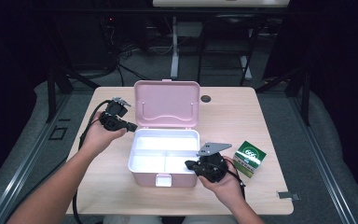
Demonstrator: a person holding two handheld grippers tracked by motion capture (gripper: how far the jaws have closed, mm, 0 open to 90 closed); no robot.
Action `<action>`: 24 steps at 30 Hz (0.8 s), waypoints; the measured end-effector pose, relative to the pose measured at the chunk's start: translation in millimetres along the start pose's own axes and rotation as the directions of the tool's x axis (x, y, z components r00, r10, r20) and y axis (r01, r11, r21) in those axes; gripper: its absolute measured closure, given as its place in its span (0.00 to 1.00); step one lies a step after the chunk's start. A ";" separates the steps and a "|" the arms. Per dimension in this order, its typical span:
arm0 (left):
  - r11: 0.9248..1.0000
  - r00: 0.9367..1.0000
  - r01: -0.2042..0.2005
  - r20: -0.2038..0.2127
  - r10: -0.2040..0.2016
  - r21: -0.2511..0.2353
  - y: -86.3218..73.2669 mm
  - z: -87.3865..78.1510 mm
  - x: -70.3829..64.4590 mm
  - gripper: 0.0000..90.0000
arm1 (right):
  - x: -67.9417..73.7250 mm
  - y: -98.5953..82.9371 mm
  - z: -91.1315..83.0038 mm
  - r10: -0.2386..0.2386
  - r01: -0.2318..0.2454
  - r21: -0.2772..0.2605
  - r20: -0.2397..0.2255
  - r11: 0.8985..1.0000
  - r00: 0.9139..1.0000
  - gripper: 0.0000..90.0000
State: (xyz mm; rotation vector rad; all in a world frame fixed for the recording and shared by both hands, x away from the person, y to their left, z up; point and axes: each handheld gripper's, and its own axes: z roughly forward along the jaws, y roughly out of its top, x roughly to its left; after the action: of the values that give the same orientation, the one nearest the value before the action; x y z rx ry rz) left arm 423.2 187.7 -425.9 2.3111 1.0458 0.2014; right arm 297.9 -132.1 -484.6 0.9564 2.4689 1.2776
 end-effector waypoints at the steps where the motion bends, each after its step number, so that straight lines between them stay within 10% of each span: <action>1: 1.000 1.000 0.004 0.002 -0.004 0.000 -0.9 0.8 0.2 0.97 | 0.2 0.0 0.0 -0.001 0.001 0.001 0.001 1.000 1.000 1.00; 24: 1.000 1.000 -0.010 0.006 0.010 0.014 -4.1 3.5 -2.9 0.97 | 0.4 -0.8 -0.1 0.002 -0.002 -0.008 0.003 1.000 1.000 1.00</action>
State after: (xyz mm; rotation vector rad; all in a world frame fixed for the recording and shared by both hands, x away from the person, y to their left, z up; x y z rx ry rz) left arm 419.9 186.2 -430.8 2.3287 1.0367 0.1916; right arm 297.1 -132.2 -485.1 0.9589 2.4592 1.2848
